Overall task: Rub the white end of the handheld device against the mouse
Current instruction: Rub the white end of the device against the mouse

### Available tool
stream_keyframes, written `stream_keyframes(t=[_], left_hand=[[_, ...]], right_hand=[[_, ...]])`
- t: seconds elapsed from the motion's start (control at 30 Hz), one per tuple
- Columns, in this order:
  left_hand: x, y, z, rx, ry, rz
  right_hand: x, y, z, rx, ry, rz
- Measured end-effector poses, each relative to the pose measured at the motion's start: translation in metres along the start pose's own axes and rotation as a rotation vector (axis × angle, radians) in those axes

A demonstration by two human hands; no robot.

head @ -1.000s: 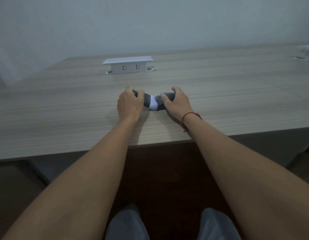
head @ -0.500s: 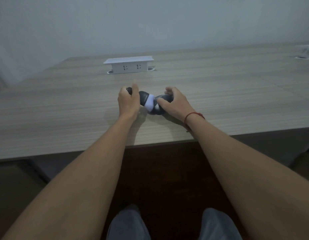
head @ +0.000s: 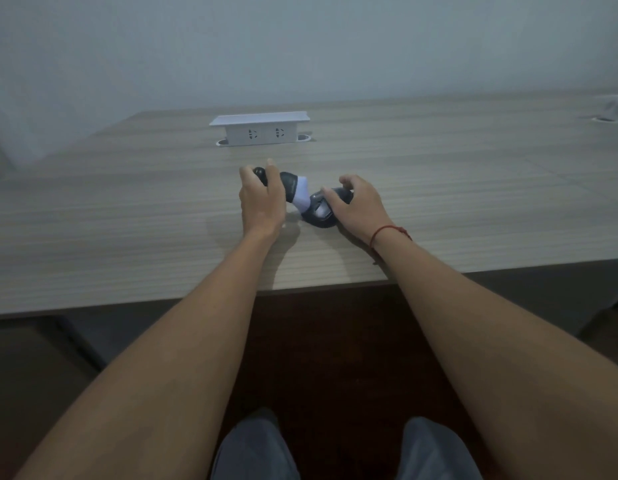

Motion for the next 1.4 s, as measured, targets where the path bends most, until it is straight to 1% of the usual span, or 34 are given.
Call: stream_keyframes(t=[0.1,0.17,0.23,0.3,0.43,0.47,0.6,0.63,0.77,0.8,0.83,0.9,0.93,0.97,1.03,1.1,1.13,1.23,1.27,1.37,1.4], left_hand=[[0.002,-0.004,0.003,0.081,-0.019,0.006],[0.005,-0.007,0.003,0.102,-0.025,0.081],[0.006,-0.007,0.002,0.059,-0.008,0.211],[0.007,-0.005,0.003,0.029,0.020,0.267],[0.011,-0.008,0.009,0.181,0.052,0.043],[0.012,-0.009,0.010,0.194,0.062,0.020],[0.012,-0.005,0.011,0.102,0.106,-0.072],[0.011,-0.005,0.011,0.100,0.107,-0.099],[0.008,-0.011,0.006,0.244,0.048,-0.048],[0.008,-0.013,0.005,0.249,0.029,-0.008],[0.006,-0.014,0.003,0.219,0.018,0.064],[0.004,-0.011,0.000,0.083,0.045,0.226],[0.003,-0.009,0.000,0.028,0.065,0.235],[0.004,-0.009,0.001,0.018,0.078,0.183],[0.007,-0.012,0.006,0.097,0.077,0.020],[0.009,-0.015,0.006,0.180,0.071,-0.028],[0.009,-0.016,0.005,0.179,0.073,-0.005],[0.003,-0.011,0.000,0.039,0.094,0.108],[0.003,-0.010,0.000,0.013,0.097,0.094],[0.005,-0.012,0.004,0.073,0.074,-0.058],[0.006,-0.013,0.002,0.093,0.054,-0.011]], right_hand=[[0.001,0.001,0.000,0.012,0.001,0.043],[0.001,0.001,-0.001,0.025,0.007,0.047],[0.001,0.002,-0.001,0.028,0.011,0.058],[0.001,0.002,-0.001,0.027,0.013,0.071],[0.001,0.003,-0.001,0.035,0.016,0.075],[0.001,0.003,-0.001,0.036,0.015,0.078],[0.001,0.003,-0.001,0.037,0.023,0.090],[0.001,0.002,-0.001,0.041,0.023,0.090],[0.000,0.001,0.000,0.057,0.015,0.089],[0.000,0.001,0.000,0.056,0.013,0.087],[0.000,0.002,0.000,0.053,0.013,0.083],[0.000,0.002,0.001,0.054,0.015,0.077],[0.000,0.001,0.000,0.054,0.016,0.078],[0.001,0.001,0.000,0.051,0.017,0.080],[0.001,0.001,0.000,0.051,0.014,0.094],[0.002,0.000,-0.001,0.071,0.008,0.106],[0.002,-0.001,-0.001,0.082,0.009,0.105],[0.003,0.000,-0.001,0.101,0.024,0.096],[0.003,0.000,0.000,0.108,0.029,0.097],[0.002,-0.001,0.001,0.144,0.038,0.096],[0.002,-0.001,0.001,0.158,0.039,0.091]])
Point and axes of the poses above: each hand's wrist, its own z-axis towards the middle knuckle, its own y-axis out of the back of the hand, x = y × z, the point moved 3 cm from there along z, towards the middle knuckle, and after that the axes turned 9 degrees about z, right-handed, at the moved point
